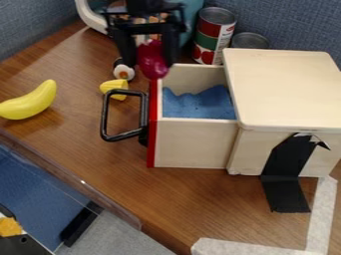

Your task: Put the red sweet potato in the drawer

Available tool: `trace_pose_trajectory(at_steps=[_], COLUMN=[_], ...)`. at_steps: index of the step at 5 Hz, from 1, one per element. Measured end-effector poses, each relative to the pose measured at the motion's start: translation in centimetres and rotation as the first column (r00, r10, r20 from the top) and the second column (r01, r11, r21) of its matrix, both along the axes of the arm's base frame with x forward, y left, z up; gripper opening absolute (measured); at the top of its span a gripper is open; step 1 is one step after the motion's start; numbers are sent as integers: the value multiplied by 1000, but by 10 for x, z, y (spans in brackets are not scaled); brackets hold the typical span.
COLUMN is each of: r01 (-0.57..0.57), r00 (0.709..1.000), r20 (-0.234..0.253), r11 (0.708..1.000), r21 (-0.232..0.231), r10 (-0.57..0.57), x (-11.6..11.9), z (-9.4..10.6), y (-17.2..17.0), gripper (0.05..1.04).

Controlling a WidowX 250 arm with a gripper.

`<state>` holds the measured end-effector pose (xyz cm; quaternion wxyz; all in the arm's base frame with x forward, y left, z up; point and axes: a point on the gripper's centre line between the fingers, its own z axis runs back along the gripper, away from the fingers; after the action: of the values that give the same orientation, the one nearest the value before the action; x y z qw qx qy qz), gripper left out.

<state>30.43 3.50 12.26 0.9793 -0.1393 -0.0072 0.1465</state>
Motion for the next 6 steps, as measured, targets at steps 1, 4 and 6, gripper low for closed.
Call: trace_pose_trajectory(at_steps=[1,4,6], r01=[-9,-5,19], r00=[1000,999,990], r20=[13,37,141], r11=[1000,1000,1000], r21=[-6,-2,-3], r10=[9,5,-18], x=[9,21,9], z=[7,6,15], y=[-15,-41,2], gripper=[858,1012,1001])
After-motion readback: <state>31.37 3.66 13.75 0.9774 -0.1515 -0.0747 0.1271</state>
